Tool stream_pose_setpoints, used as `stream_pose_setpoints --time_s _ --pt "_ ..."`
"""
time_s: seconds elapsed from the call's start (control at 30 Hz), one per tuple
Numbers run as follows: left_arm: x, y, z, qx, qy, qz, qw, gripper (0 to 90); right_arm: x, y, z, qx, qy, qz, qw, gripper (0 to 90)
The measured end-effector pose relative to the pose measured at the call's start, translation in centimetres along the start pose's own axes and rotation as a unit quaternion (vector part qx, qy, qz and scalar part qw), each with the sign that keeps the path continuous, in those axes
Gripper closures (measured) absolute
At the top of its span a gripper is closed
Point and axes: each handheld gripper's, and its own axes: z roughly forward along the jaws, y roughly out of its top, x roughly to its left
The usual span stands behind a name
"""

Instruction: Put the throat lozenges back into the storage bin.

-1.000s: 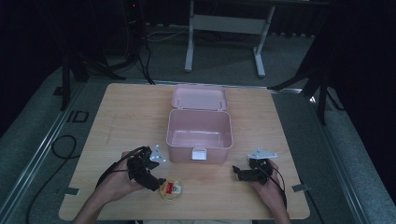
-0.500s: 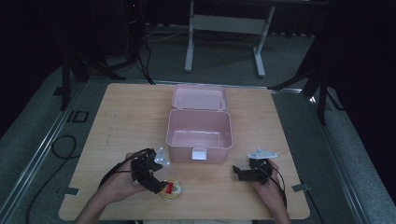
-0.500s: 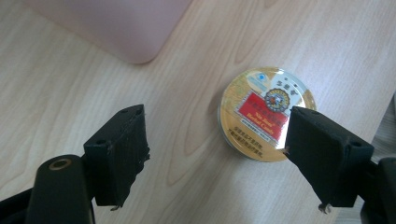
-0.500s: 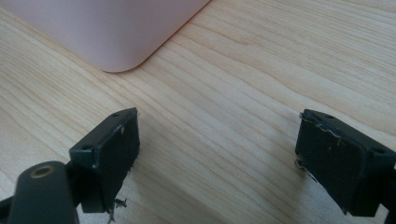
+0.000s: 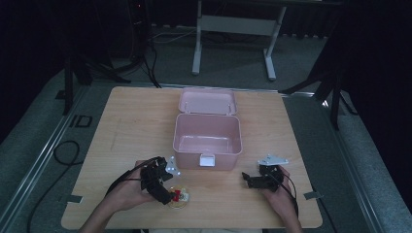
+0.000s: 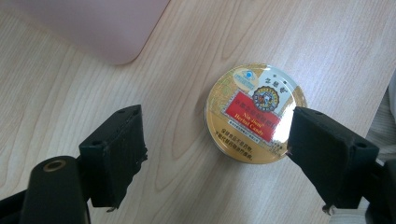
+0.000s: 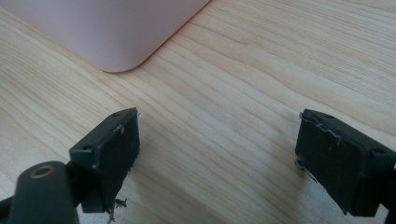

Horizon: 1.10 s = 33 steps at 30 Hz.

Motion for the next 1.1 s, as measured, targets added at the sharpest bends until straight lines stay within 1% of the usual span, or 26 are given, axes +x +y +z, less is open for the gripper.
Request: stream_pose_setpoints --time_s 0.23,0.3,0.57,0.7,1.1 --pt "-0.3 0.2 0.4 0.006 -0.005 0.006 0.9999 18.3 0.0 0.0 0.0 0.000 0.000 0.000 1.0000 13.4" --pt "-0.4 0.3 0.6 0.010 -0.007 0.010 0.9999 18.0 0.0 0.0 0.0 0.000 0.000 0.000 1.0000 13.5" --pt "-0.6 0.6 1.2 0.025 -0.011 0.015 0.9995 16.3 0.0 0.0 0.0 0.000 0.000 0.000 1.0000 13.5" --pt "-0.7 0.7 1.4 0.028 -0.013 0.018 0.9994 16.3 0.0 0.0 0.0 0.000 0.000 0.000 1.0000 13.4" --pt "-1.3 1.0 2.2 0.046 -0.019 0.036 0.9981 16.2 0.0 0.0 0.0 0.000 0.000 0.000 1.0000 13.4"
